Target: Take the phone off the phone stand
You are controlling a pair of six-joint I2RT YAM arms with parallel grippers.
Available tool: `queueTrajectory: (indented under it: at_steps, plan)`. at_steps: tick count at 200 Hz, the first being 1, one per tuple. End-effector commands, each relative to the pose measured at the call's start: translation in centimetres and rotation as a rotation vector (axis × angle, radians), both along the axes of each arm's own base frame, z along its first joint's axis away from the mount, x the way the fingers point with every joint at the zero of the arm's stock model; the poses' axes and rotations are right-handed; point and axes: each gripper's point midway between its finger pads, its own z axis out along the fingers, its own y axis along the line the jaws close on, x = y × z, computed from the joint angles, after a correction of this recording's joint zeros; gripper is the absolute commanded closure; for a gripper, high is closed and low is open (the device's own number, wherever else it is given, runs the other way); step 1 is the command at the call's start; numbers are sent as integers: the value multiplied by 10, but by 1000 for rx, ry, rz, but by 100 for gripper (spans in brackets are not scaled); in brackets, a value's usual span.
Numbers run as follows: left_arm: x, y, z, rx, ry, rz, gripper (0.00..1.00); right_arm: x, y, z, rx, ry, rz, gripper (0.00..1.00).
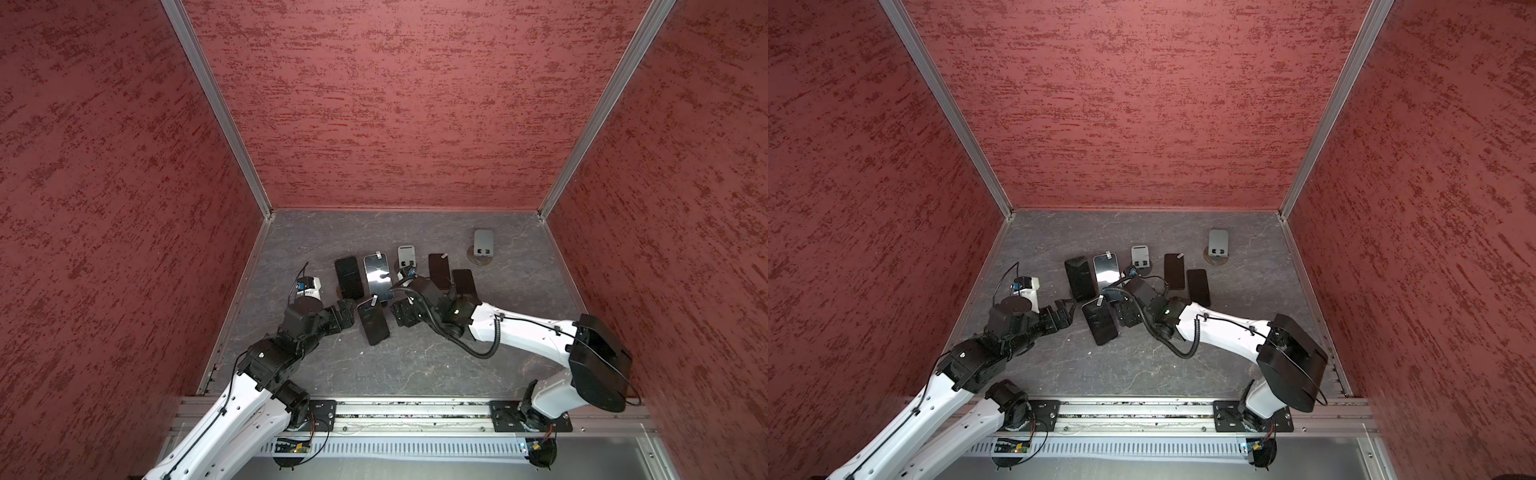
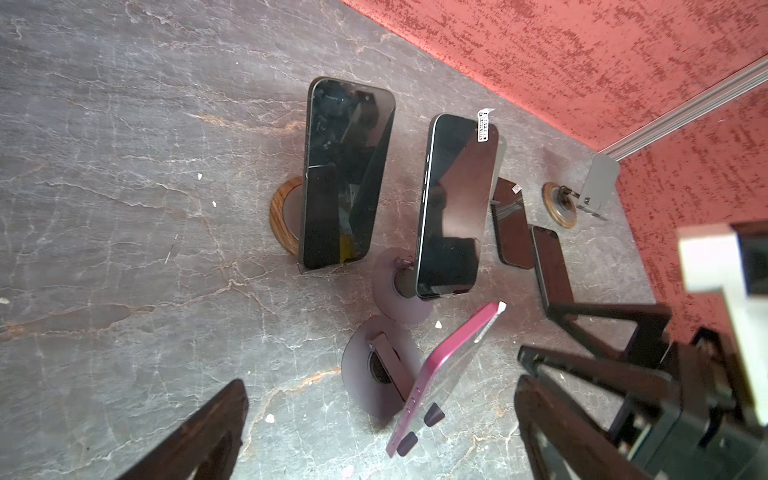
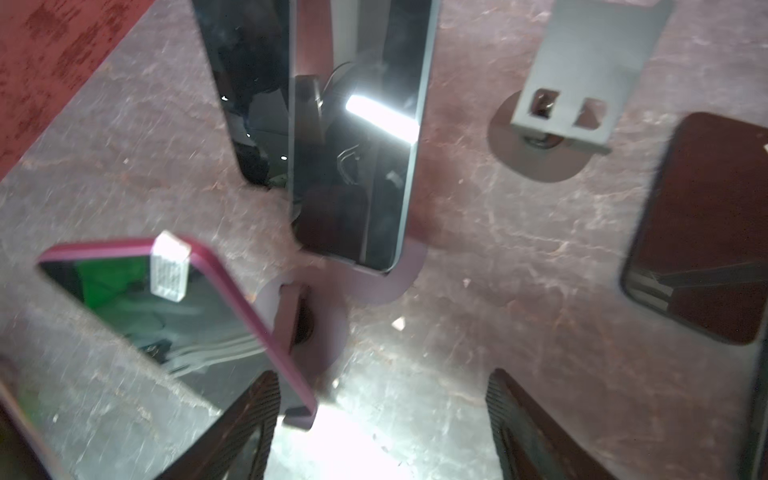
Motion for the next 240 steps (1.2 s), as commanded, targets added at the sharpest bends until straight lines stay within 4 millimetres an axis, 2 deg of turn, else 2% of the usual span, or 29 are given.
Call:
queueTrajectory:
  at_steps: [1,39,93,115,149,240]
  plan:
    - [-5,1,-4,-17,9,7,0,-8,10,16,53,-60,-9,19]
    - [-10,-9,-1,-82,-20,-42,1,-28,28,15,67,-77,50,15]
    - [-19,-15,6,-137,-66,-98,1,-41,54,7,63,-84,105,10]
    - [-24,-13,7,-147,-78,-105,0,-42,62,3,60,-86,107,8]
    - [-30,-7,9,-147,-84,-95,0,-43,71,2,91,-89,107,1]
    - [-37,-1,11,-150,-90,-84,0,-36,84,-11,79,-105,89,2]
